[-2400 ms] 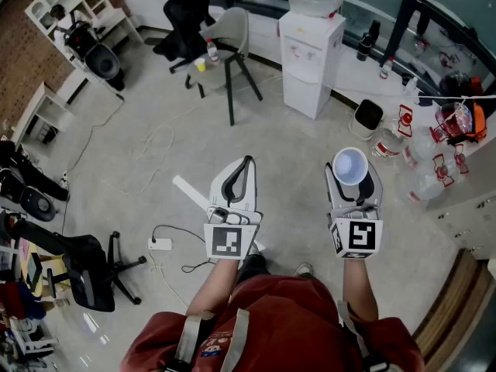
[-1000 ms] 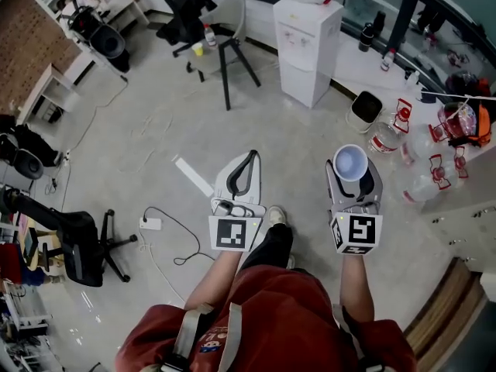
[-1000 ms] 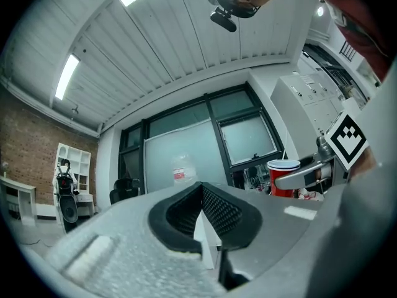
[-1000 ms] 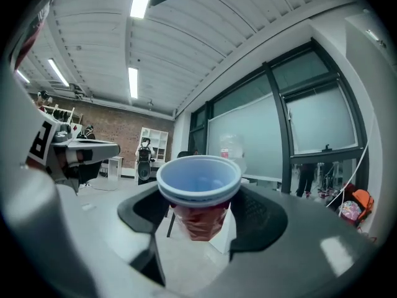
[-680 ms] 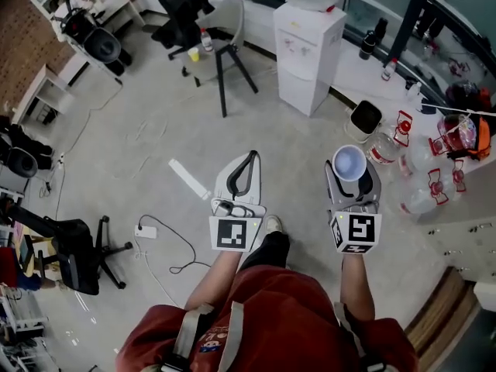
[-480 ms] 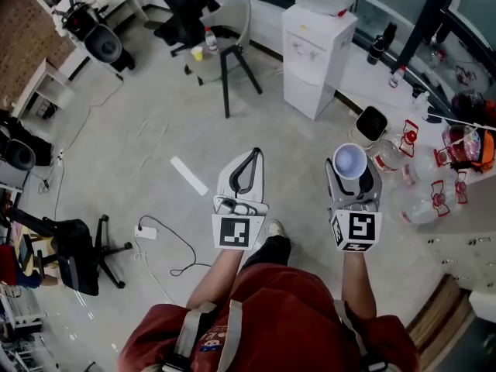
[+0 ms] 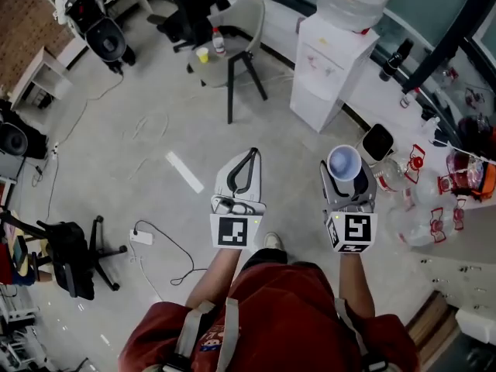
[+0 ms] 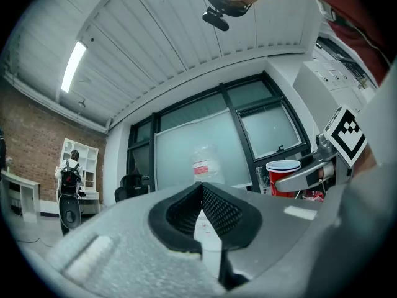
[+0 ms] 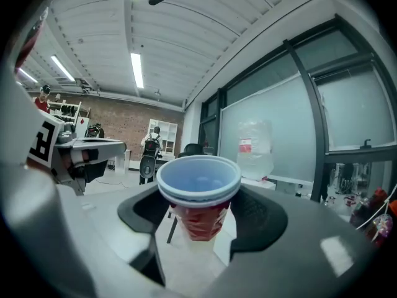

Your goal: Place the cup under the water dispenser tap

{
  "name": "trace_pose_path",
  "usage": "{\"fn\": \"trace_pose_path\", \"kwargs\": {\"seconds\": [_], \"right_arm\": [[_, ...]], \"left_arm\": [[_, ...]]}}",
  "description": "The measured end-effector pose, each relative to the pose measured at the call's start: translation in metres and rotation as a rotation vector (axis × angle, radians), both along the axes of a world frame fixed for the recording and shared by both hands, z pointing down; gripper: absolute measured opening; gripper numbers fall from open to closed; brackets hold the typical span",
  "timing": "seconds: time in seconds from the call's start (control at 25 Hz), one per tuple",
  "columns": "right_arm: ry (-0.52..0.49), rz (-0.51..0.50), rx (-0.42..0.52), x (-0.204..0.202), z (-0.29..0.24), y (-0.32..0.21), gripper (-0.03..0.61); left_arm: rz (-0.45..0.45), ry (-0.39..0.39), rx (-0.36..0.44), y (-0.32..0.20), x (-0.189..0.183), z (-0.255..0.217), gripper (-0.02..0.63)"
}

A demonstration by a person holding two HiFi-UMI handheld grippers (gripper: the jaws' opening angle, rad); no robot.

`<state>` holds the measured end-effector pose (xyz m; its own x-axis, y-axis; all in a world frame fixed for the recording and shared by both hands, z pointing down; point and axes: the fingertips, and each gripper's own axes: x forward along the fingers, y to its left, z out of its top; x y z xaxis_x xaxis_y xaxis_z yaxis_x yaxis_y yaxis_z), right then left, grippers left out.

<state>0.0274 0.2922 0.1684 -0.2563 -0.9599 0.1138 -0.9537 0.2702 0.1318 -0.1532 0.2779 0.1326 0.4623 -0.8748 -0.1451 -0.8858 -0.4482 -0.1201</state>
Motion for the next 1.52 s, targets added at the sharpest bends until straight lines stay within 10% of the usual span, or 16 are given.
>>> {"fn": "trace_pose_path", "kwargs": {"seconds": [1.52], "right_arm": [[-0.073, -0.169, -0.138, 0.139, 0.09, -0.299, 0.302]], "left_arm": [[-0.079, -0.022, -0.105, -0.295, 0.164, 0.069, -0.001]]}}
